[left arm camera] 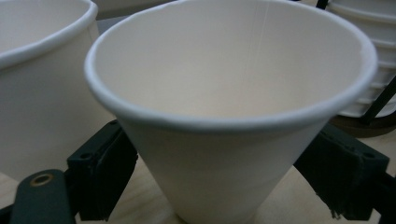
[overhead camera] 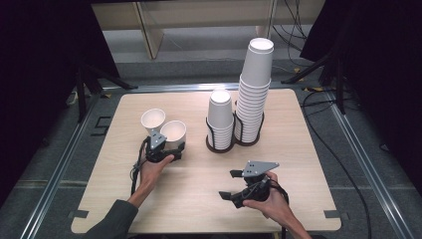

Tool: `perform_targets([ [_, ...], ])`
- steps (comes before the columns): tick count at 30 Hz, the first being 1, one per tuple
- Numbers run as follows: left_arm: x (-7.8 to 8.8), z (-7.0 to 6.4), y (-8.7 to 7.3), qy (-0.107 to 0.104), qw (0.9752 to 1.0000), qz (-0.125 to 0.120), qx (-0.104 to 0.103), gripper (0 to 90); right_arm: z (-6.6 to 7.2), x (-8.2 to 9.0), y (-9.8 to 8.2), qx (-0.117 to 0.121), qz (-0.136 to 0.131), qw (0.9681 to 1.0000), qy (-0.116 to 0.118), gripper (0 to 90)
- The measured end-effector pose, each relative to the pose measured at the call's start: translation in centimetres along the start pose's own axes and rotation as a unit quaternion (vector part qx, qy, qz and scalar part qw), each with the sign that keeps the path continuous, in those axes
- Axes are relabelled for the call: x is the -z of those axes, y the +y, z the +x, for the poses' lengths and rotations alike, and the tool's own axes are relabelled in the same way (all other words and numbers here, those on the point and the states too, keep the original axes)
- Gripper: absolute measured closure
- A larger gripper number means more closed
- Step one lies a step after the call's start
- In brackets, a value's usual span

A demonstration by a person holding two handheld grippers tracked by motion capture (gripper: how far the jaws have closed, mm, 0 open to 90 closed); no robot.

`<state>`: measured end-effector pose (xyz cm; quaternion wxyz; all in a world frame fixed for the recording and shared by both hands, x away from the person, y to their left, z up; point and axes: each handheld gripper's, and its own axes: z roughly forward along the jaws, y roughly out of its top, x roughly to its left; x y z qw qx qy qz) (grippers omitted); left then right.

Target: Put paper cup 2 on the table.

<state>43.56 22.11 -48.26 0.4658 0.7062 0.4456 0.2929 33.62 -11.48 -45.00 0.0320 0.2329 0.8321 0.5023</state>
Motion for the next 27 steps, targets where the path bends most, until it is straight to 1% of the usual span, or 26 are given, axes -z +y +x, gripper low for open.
perform_targets([
  [1,0.2,0.0,0.0,0.001,1.0,0.004,0.001,14.2,0.0,0.0,0.0,0.005,-0.001,1.0,-0.003,16.1],
  [2,0.3,0.0,0.0,0.0,1.0,0.005,0.002,14.2,0.0,0.0,0.0,0.005,-0.001,1.0,-0.003,16.1],
  [3,0.5,0.0,0.0,-0.004,1.0,0.003,0.0,14.2,0.0,0.0,0.0,0.005,-0.001,1.0,-0.003,16.1],
  [5,0.9,-0.1,0.1,-0.007,0.9999,0.008,-0.009,14.2,-0.1,0.0,0.0,0.006,-0.002,1.0,-0.004,16.1],
  [7,1.3,-0.2,0.1,-0.007,0.9999,0.011,-0.008,14.2,0.0,0.1,0.0,0.003,-0.002,1.0,-0.003,16.1],
  [8,1.5,-0.2,0.0,-0.009,0.9999,0.009,-0.009,14.2,0.0,0.1,0.0,0.003,-0.002,1.0,-0.003,16.1],
  [11,2.0,-0.3,-0.1,-0.007,0.9998,0.016,-0.009,14.2,0.0,0.1,0.0,0.004,-0.002,1.0,-0.004,16.1],
  [13,2.2,-0.3,-0.3,-0.01,0.9998,0.013,-0.008,14.2,0.0,0.0,0.0,0.004,-0.002,1.0,-0.004,16.1],
  [14,2.4,-0.3,-0.4,-0.009,0.9998,0.016,-0.01,14.2,0.0,0.1,0.0,0.003,-0.002,1.0,-0.004,16.1],
  [20,3.4,-0.1,-0.6,-0.012,0.9998,0.013,-0.002,14.3,0.0,0.1,0.0,0.003,-0.002,1.0,-0.004,16.1],
  [21,3.7,-0.2,-0.6,-0.011,0.9998,0.018,-0.005,14.3,0.0,0.0,0.0,0.007,-0.003,1.0,-0.005,16.1],
  [22,3.8,-0.2,-0.7,-0.014,0.9998,0.014,-0.003,14.2,0.0,0.1,0.0,0.006,-0.003,1.0,-0.005,16.1],
  [23,4.0,-0.3,-0.7,-0.012,0.9998,0.017,-0.004,14.2,0.0,0.1,0.0,0.006,-0.003,1.0,-0.004,16.1],
  [27,4.8,-0.6,-0.9,-0.022,0.9996,0.017,0.005,14.2,0.0,0.1,0.0,0.004,-0.003,1.0,-0.004,16.1],
])
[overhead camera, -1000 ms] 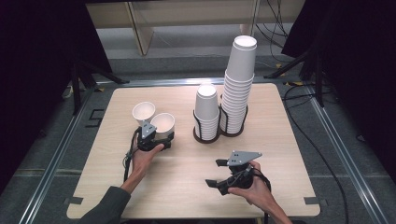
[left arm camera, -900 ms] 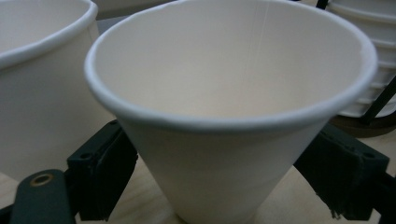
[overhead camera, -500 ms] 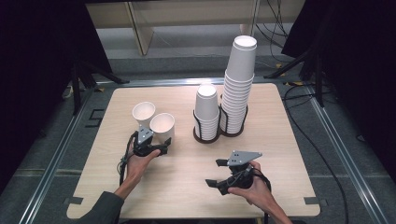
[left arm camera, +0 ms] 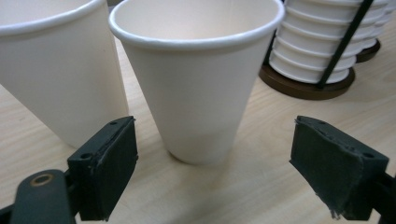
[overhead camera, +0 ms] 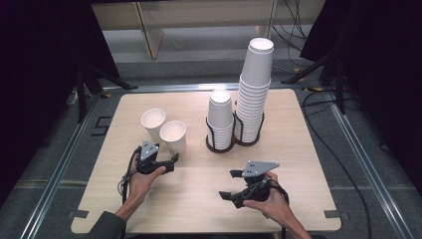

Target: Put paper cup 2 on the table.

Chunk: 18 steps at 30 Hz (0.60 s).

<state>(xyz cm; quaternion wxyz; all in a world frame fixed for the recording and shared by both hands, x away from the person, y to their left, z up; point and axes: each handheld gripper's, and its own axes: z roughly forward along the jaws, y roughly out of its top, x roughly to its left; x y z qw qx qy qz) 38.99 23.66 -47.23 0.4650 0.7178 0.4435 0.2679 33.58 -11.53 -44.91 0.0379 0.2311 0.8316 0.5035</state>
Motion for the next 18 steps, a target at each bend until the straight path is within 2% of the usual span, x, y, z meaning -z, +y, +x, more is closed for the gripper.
perform_targets([
  [8,1.8,-0.4,-0.5,-0.011,0.9999,-0.004,-0.001,14.3,-0.1,0.0,0.0,-0.003,0.0,1.0,0.0,16.0],
  [15,3.4,-0.8,-0.7,-0.024,0.9996,-0.011,0.007,14.3,-0.1,0.0,-0.1,-0.003,0.0,1.0,-0.004,16.0],
  [18,4.1,-1.0,-1.1,-0.027,0.9996,-0.006,0.004,14.3,0.0,0.1,-0.1,-0.003,-0.001,1.0,-0.004,16.0],
])
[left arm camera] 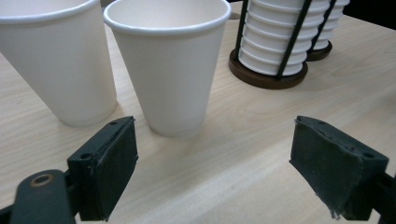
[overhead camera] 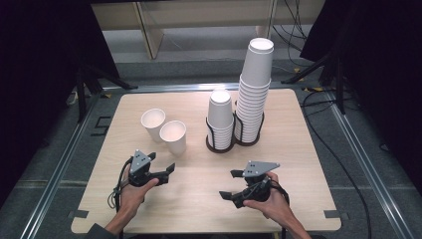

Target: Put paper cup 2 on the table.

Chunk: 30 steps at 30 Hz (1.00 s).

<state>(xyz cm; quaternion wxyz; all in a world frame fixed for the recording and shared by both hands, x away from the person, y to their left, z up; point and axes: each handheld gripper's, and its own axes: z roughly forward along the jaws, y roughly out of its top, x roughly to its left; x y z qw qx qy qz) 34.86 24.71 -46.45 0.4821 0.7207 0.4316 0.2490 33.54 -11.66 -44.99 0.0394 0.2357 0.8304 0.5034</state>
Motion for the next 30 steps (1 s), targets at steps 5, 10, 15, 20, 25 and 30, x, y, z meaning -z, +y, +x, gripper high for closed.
perform_targets([
  [5,0.9,-0.4,-0.4,-0.009,1.0,-0.001,0.001,14.2,0.0,0.2,-0.2,-0.007,-0.003,1.0,-0.003,16.0],
  [10,1.7,-0.7,-0.7,-0.02,0.9998,-0.009,0.003,14.3,-0.2,0.5,-0.3,-0.006,-0.005,0.9999,-0.008,16.0],
  [15,2.6,-1.1,-1.0,-0.026,0.9997,-0.004,0.003,14.2,-0.2,0.9,-0.6,-0.012,-0.004,0.9999,-0.01,16.0],
  [20,3.2,-1.4,-1.3,-0.031,0.9995,-0.001,0.006,14.3,-0.3,1.4,-1.0,-0.016,-0.015,0.9997,-0.013,15.9],
  [25,3.6,-1.7,-1.6,-0.042,0.9991,-0.007,0.005,14.3,-0.1,1.9,-1.4,-0.021,-0.014,0.9994,-0.023,15.9],
  [30,4.0,-2.0,-1.8,-0.046,0.9989,0.005,0.001,14.3,-0.1,2.6,-1.9,-0.023,-0.017,0.999,-0.033,15.9],
])
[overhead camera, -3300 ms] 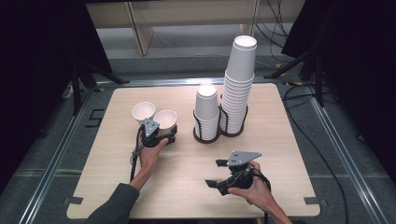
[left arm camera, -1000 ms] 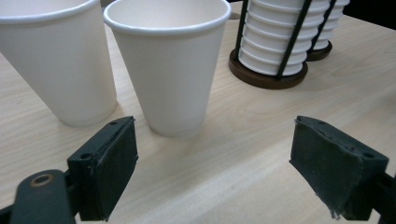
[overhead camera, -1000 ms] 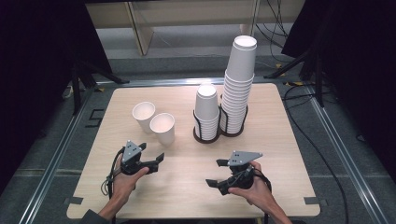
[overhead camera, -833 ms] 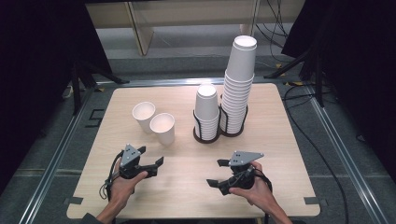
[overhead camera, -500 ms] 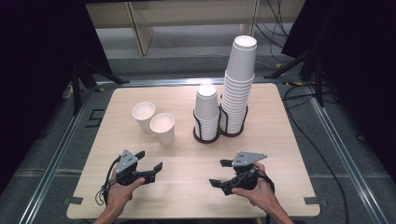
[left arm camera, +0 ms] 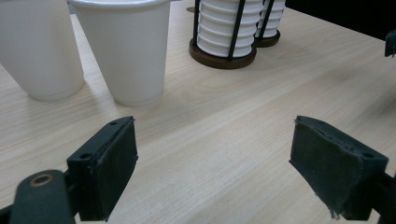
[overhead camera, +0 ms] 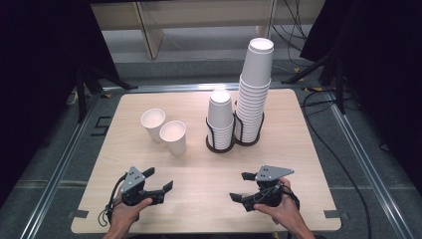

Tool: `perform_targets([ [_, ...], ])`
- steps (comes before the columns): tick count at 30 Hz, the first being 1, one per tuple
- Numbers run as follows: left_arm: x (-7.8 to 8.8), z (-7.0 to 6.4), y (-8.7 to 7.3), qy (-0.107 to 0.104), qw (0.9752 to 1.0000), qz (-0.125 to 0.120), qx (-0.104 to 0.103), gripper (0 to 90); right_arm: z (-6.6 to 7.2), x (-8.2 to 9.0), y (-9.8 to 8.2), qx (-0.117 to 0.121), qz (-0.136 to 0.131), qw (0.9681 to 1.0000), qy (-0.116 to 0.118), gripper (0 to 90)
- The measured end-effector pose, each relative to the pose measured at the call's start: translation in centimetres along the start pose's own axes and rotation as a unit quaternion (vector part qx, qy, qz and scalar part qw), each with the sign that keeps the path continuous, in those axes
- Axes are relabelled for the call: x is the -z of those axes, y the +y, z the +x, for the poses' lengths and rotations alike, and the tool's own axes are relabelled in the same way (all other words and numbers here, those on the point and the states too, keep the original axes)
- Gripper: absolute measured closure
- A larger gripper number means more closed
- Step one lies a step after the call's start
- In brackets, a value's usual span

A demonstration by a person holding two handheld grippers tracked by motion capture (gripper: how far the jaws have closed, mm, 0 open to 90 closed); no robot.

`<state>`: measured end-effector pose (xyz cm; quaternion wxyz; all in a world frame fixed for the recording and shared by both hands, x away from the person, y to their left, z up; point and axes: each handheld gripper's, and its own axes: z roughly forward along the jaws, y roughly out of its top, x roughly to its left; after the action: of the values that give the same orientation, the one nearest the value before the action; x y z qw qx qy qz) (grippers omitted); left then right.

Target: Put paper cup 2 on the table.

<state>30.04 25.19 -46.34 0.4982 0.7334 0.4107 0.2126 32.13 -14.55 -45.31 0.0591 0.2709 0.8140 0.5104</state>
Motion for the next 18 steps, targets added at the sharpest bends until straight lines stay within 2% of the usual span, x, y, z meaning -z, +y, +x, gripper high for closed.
perform_targets([
  [2,0.0,-0.1,-0.2,-0.009,0.9999,-0.008,0.003,14.3,-0.1,0.2,-0.2,0.001,-0.004,1.0,0.005,15.9],
  [3,0.2,-0.2,-0.2,-0.011,0.9999,-0.001,0.0,14.3,0.0,0.4,-0.3,-0.004,0.001,1.0,0.001,16.0],
  [4,0.2,-0.2,-0.3,-0.015,0.9999,-0.005,0.0,14.3,0.0,0.6,-0.4,-0.004,0.001,1.0,-0.001,16.0],
  [6,0.3,-0.3,-0.5,-0.015,0.9999,-0.005,-0.003,14.2,0.1,0.9,-0.6,-0.005,0.001,1.0,-0.002,16.0],
  [7,0.5,-0.3,-0.5,-0.013,0.9998,0.006,-0.011,14.3,0.1,0.9,-0.8,-0.004,-0.004,1.0,-0.003,16.0],
  [9,0.5,-0.5,-0.6,-0.016,0.9998,-0.002,-0.009,14.3,0.2,1.3,-1.0,-0.006,0.004,0.9999,-0.009,16.0],
  [10,0.6,-0.5,-0.7,-0.019,0.9997,0.002,-0.017,14.3,0.2,1.3,-1.1,-0.001,0.003,0.9999,-0.013,16.0],
  [12,0.8,-0.7,-0.8,-0.019,0.9995,0.009,-0.023,14.3,0.3,1.5,-1.4,-0.007,0.003,0.9999,-0.01,16.0],
  [13,0.8,-0.9,-0.9,-0.02,0.9994,0.013,-0.026,14.3,0.4,1.7,-1.4,-0.003,0.009,0.9998,-0.018,16.0],
  [15,0.8,-1.0,-1.1,-0.027,0.9992,0.012,-0.028,14.3,0.5,1.8,-1.6,-0.004,0.008,0.9997,-0.021,15.9],
  [16,0.9,-1.1,-1.2,-0.029,0.9989,0.019,-0.033,14.3,0.5,1.8,-1.7,0.001,0.006,0.9997,-0.022,15.9],
  [18,0.9,-1.3,-1.3,-0.032,0.9987,0.018,-0.036,14.2,0.6,2.1,-1.9,-0.006,0.016,0.9996,-0.023,15.9],
])
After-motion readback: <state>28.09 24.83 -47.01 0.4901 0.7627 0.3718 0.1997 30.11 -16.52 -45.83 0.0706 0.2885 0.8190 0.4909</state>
